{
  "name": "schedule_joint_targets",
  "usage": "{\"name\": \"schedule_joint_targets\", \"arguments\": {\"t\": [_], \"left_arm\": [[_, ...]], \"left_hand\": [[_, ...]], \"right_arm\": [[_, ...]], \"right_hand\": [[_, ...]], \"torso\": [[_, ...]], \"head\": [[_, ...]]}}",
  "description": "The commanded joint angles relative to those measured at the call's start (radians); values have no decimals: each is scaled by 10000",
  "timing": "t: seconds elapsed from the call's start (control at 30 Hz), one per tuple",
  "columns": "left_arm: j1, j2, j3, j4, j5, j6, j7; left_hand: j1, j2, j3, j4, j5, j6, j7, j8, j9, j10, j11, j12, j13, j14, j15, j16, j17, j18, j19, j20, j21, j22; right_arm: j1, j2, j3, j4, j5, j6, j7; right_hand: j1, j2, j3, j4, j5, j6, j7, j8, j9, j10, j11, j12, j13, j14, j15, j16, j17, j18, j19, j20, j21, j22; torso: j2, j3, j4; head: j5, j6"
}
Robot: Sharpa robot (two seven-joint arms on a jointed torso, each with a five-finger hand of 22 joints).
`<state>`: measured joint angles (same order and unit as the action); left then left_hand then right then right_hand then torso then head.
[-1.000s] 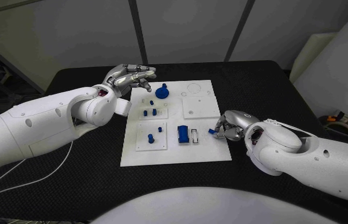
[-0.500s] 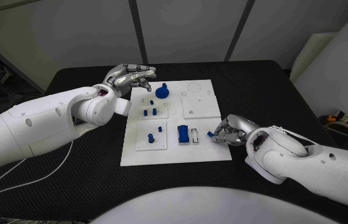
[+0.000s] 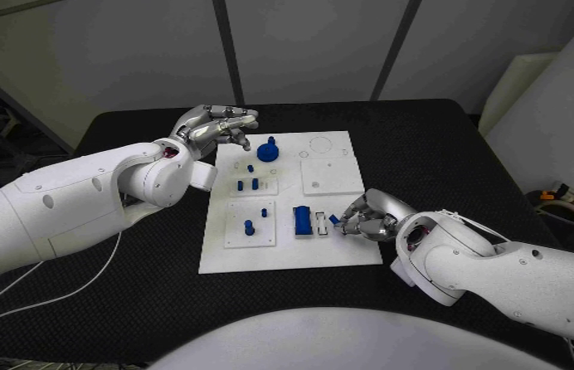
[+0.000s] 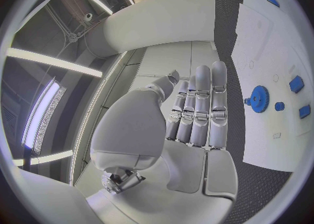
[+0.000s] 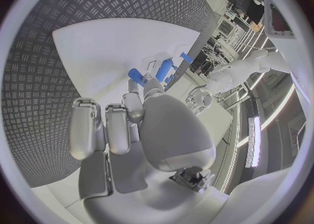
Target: Assemble the parts on the task board
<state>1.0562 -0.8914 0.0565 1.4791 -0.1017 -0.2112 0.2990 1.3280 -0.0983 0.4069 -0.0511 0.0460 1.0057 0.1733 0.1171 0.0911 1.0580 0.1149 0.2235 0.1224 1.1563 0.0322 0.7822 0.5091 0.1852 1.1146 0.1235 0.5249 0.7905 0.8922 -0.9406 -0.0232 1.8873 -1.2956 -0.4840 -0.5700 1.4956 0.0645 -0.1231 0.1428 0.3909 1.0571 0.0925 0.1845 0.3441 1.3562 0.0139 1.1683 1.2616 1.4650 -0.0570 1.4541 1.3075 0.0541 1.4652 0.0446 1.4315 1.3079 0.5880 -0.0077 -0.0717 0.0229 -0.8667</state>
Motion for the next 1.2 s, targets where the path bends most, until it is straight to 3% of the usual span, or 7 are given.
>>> {"name": "schedule_joint_targets", "arguments": {"t": [0.03,0.27,0.43,0.53,0.7,1.2], "left_arm": [[11,8,6,18,36,121,47],[12,10,6,21,36,129,41],[12,25,6,22,36,142,34],[13,28,6,19,36,148,25],[13,29,6,22,36,310,-88],[13,38,6,17,36,491,-223]], "left_hand": [[-87,-22,-48,-5,17,-29,50,45,-11,-67,-6,50,-12,-62,15,-13,-12,-45,-6,45,-54,-11],[-87,-22,-48,-5,17,-29,50,45,-11,-67,-6,50,-12,-62,15,-13,-12,-45,-6,45,-54,-11],[-87,-22,-48,-5,17,-29,50,45,-11,-67,-6,50,-12,-62,15,-13,-12,-45,-6,45,-54,-11],[-87,-22,-48,-5,17,-29,50,45,-11,-67,-6,50,-12,-62,15,-13,-12,-45,-6,45,-54,-11],[-106,-28,-68,-1,16,-72,65,30,-25,-105,8,60,-18,-77,25,-10,-37,-46,-2,53,-84,-30],[-131,-26,-91,7,17,-146,97,3,-48,-188,36,62,-30,-125,50,-15,-71,-52,-17,70,-134,-60]], "right_arm": [[12,106,4,-37,361,-289,265],[11,357,6,-169,392,-419,298],[12,525,9,-338,423,-76,254],[13,627,10,-428,455,193,199],[14,753,12,-536,394,437,107],[14,970,14,-733,93,643,-21]], "right_hand": [[-168,-4,19,82,-48,105,-90,49,-6,198,-107,184,220,710,-81,68,962,-101,175,-15,54,818],[-458,-100,36,306,-129,154,-102,32,-11,240,-114,223,253,719,-85,88,995,-105,187,-19,68,839],[-815,-138,17,586,-134,189,-105,20,-13,269,-112,247,274,723,-82,94,1009,-110,199,-19,82,860],[-1069,-240,-52,780,317,234,-122,26,-1,302,-125,282,305,730,-91,111,1038,-112,207,-24,91,874],[-1275,-282,-116,948,422,253,-118,29,10,297,-120,260,295,727,-92,103,1028,-110,204,-27,83,866],[-1417,-352,-185,1066,428,255,-115,28,21,279,-116,224,278,721,-90,85,1008,-103,188,-26,59,838]], "torso": [[5,12,0],[8,4,-12],[3,2,7],[5,5,5],[0,7,-12],[3,-3,-9]], "head": [[40,-3],[71,-2],[77,-17],[85,-11],[106,-15],[117,-27]]}}
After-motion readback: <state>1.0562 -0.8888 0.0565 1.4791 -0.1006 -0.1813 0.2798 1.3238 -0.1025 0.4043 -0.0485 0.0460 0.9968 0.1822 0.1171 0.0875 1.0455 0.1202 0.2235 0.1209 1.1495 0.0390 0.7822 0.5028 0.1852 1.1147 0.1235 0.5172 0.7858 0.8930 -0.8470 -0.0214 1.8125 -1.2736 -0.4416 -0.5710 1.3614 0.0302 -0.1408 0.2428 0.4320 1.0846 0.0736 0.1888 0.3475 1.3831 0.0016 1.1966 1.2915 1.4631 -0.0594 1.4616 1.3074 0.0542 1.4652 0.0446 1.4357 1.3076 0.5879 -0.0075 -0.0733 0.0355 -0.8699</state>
